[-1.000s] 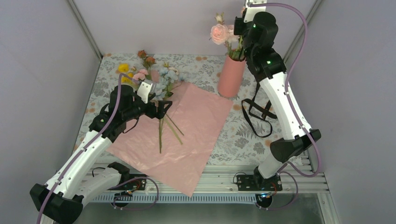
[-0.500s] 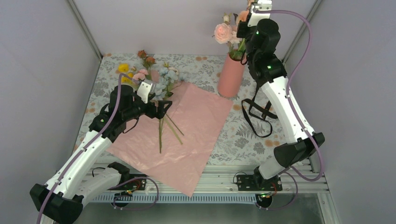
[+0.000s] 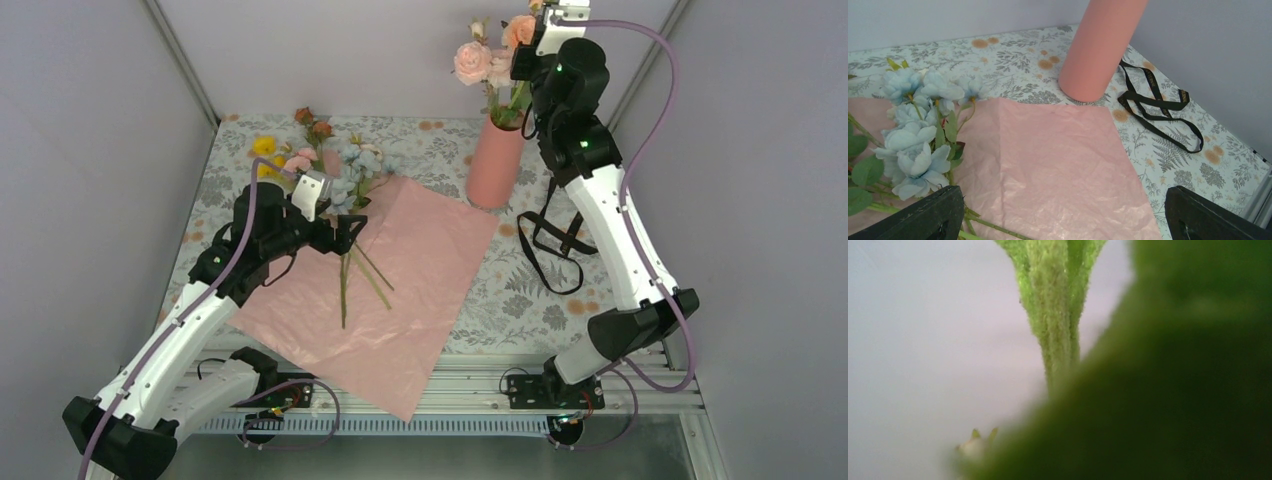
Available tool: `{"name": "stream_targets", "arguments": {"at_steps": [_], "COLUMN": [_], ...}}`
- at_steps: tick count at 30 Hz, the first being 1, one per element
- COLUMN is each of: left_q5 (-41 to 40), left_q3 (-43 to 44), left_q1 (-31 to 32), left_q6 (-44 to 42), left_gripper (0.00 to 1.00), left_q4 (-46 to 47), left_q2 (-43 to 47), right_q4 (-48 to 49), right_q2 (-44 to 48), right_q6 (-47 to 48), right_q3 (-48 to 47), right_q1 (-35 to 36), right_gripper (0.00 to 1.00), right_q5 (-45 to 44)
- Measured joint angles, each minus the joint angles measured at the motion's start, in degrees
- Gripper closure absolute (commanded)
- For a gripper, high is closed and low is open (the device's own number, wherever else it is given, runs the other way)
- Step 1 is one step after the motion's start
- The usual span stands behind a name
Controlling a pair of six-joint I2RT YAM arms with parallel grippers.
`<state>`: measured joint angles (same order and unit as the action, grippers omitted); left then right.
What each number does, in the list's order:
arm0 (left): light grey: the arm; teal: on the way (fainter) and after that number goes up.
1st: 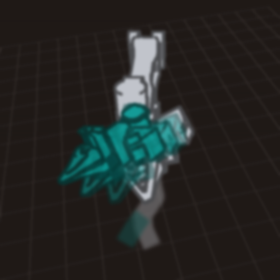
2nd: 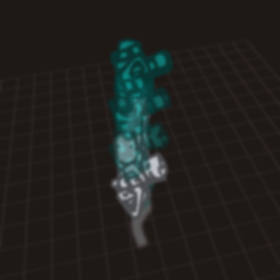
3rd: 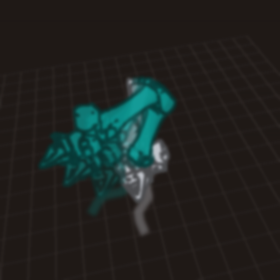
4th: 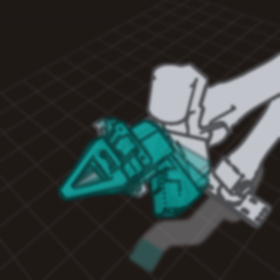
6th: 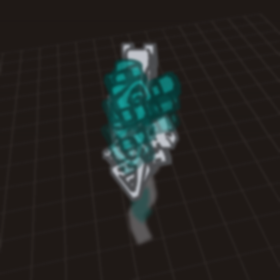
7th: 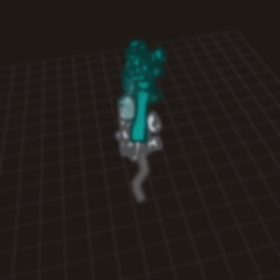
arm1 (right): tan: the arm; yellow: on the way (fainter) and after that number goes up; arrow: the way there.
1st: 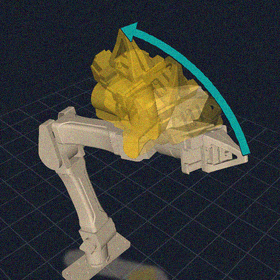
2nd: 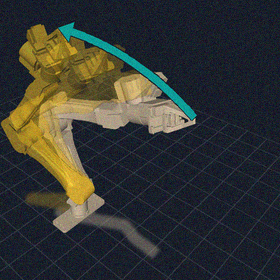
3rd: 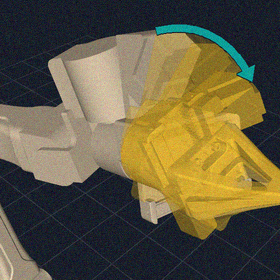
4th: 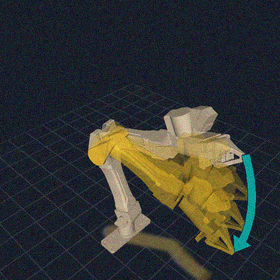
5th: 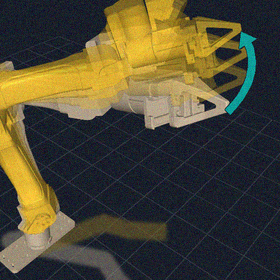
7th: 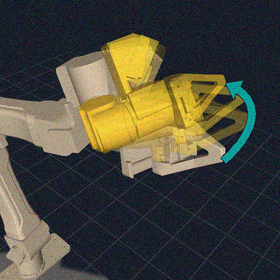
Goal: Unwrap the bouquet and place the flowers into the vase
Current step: Insert the fake flower into the vase.
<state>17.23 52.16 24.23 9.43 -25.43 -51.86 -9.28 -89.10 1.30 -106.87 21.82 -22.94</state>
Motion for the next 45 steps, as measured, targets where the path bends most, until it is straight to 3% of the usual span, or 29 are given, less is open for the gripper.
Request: {"name": "stream_targets", "arguments": {"at_steps": [10, 25, 45], "left_q5": [0.0, -0.1, -0.1], "left_q3": [-0.7, -0.7, -0.7], "left_q1": [0.0, 0.0, 0.0], "left_q6": [0.0, 0.0, 0.0], "left_gripper": [0.00, 0.00, 0.00], "left_q4": [0.0, 0.0, 0.0], "left_q2": [0.7, 1.1, 1.4], "right_q4": [-8.2, -9.8, -6.6], "right_q2": [-3.8, -3.5, -2.0], "right_q6": [0.7, 7.3, 3.9], "right_q3": [-12.3, -12.8, 2.8], "right_q1": [0.0, 0.0, -0.1], "right_gripper": [0.96, 0.96, 0.96], "right_q5": [1.5, -1.1, 3.0]}}
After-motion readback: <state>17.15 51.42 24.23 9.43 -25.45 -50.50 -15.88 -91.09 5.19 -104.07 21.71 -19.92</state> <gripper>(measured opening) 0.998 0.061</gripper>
